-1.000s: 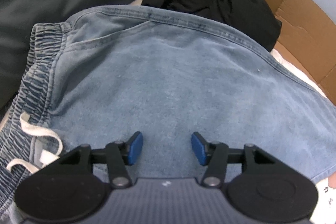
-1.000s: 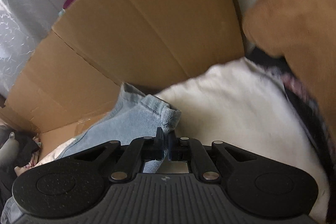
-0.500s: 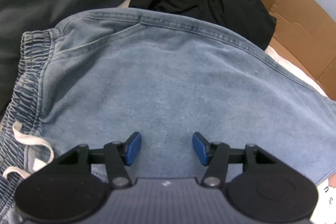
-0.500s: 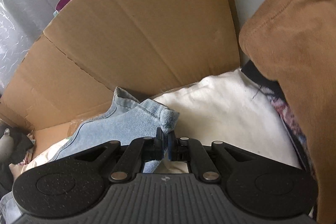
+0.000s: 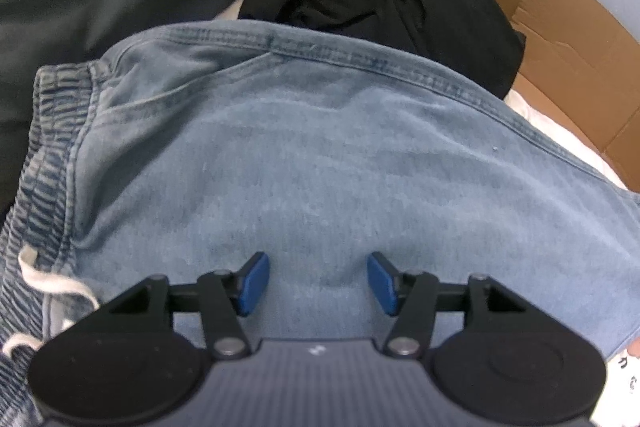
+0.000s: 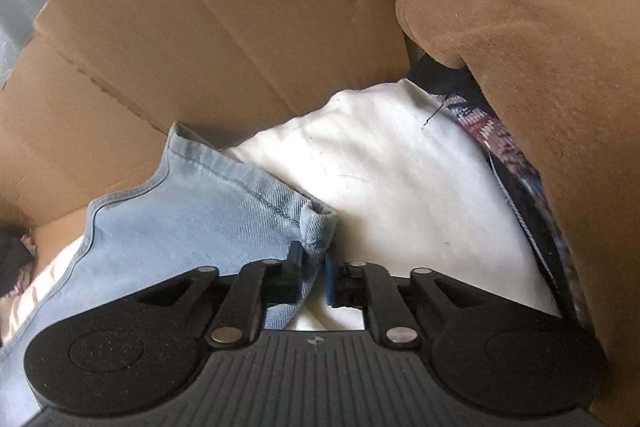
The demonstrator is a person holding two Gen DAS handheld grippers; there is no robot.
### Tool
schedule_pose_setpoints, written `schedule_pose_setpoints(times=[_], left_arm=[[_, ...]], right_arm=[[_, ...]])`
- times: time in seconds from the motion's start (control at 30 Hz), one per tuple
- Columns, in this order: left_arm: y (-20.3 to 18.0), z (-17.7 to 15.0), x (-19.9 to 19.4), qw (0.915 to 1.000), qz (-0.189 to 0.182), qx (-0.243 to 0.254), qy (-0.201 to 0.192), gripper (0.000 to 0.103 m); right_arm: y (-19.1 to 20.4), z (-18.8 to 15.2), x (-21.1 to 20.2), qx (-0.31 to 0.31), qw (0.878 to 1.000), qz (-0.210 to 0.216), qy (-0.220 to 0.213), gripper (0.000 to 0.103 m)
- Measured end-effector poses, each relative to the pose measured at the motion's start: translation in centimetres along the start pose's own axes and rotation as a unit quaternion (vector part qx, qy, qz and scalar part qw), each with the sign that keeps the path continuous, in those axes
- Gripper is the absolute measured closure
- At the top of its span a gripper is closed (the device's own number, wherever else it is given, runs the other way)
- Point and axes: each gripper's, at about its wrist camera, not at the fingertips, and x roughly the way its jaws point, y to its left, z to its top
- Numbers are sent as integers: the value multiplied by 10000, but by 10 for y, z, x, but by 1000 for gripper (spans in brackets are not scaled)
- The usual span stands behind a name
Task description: Fold clothes
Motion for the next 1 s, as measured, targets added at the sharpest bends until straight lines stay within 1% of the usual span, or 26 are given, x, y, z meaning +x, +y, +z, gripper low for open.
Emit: schedule_pose_setpoints(times=[0.13, 0.3, 0.37, 0.47, 0.57, 0.63, 0.8, 0.83, 0.87, 0.9, 0.93, 1.0], left_arm=[[-3, 9, -1, 10000, -17, 87, -33, 44], [-17, 26, 3, 9989, -19, 466, -30, 44], [-24, 35, 4, 9979, -43, 638, -37, 44], [-35, 48, 6, 9961, -109, 867, -79, 44], [-48, 58, 11, 9948, -190, 996, -97, 44], [-55, 61, 17, 9944, -230, 1027, -83, 44], [-68, 60, 29, 9942, -312, 1026, -80, 44], [-69, 60, 31, 9943, -325, 1008, -87, 44], [-69, 60, 33, 9946, -332, 976, -98, 44], [-69, 60, 35, 9950, -335, 938, -114, 43], [-69, 61, 38, 9953, -347, 897, -143, 42], [-68, 61, 41, 9956, -382, 830, -209, 41]], right_arm=[[1, -2, -8, -128, 9999, -54, -40, 90], [7, -4, -20, -396, 9991, -122, -63, 90], [5, -5, -22, -452, 9988, -166, -41, 92], [0, -3, -23, -376, 9984, -399, -101, 92], [7, 2, -32, -543, 9970, -359, -417, 91], [15, 8, -31, -720, 9959, -271, -471, 90], [39, 24, -12, -1107, 9928, -128, -442, 89], [44, 27, -7, -1147, 9925, -109, -416, 88], [49, 29, -2, -1192, 9920, -91, -394, 81], [54, 31, 3, -1278, 9909, -82, -410, 67], [59, 33, 8, -1365, 9897, -72, -429, 63], [71, 36, 18, -1531, 9872, -30, -439, 62]])
